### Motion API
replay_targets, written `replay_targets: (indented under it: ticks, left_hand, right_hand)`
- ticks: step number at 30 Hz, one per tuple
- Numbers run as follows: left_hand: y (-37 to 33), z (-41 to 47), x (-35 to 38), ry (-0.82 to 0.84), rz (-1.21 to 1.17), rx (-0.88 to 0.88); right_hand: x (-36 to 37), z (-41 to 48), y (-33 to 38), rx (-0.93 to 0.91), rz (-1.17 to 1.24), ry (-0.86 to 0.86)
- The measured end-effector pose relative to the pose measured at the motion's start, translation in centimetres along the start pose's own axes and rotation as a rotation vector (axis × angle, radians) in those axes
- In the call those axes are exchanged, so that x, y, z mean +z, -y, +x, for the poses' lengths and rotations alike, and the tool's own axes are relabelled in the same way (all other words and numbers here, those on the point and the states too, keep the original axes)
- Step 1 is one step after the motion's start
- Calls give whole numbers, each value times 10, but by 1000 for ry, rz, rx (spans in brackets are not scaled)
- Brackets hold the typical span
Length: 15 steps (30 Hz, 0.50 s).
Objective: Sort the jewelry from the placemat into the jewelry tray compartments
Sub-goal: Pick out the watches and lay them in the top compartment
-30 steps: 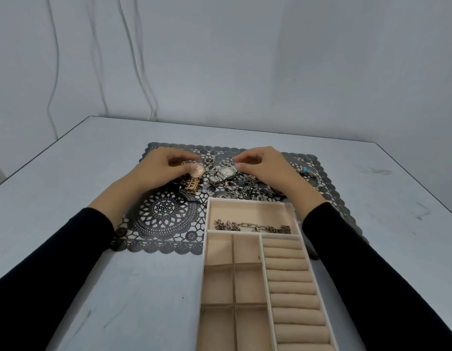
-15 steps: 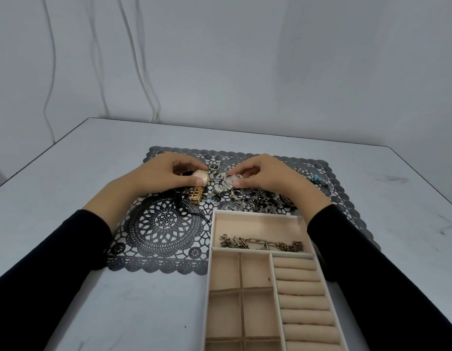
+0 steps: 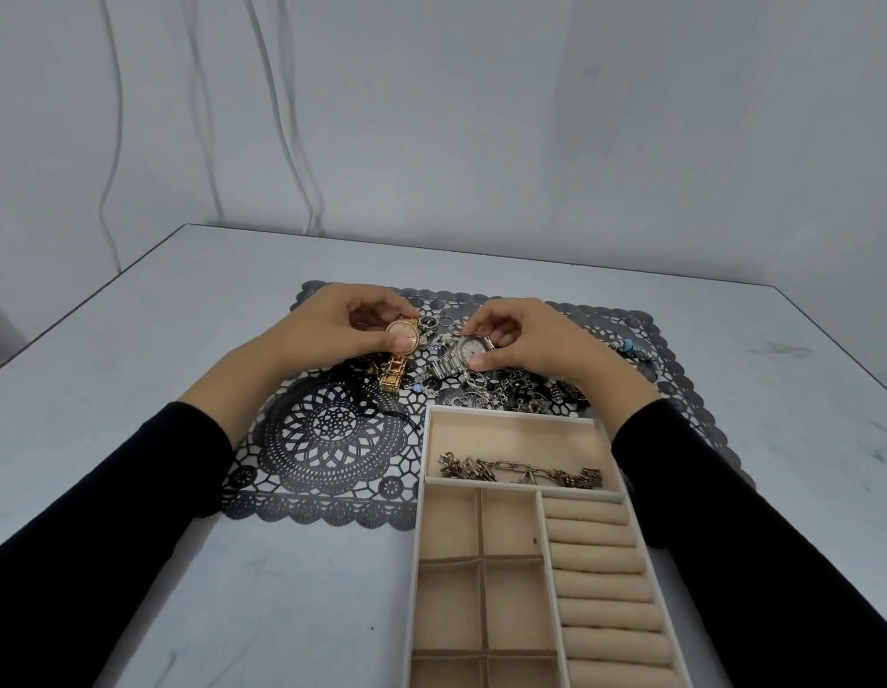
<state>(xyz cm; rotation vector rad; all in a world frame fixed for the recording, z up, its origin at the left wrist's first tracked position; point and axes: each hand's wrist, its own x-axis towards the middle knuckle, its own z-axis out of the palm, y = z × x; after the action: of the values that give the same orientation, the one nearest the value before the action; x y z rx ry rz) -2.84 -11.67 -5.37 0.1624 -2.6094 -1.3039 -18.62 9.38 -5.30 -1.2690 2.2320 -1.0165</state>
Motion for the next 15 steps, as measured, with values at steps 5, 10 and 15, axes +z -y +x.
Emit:
replay_targets:
  ticks: [5, 10, 15]
  left_hand:
    - [0, 0, 1, -31, -61, -8]
    - [-3, -1, 2, -77, -66, -7]
    - [-4, -1, 4, -85, -96, -8]
  right_hand:
    - [-1, 0, 1, -7, 23, 37]
    - [-2, -2, 2, -8, 37, 70]
    - [0, -3, 2, -26, 65, 41]
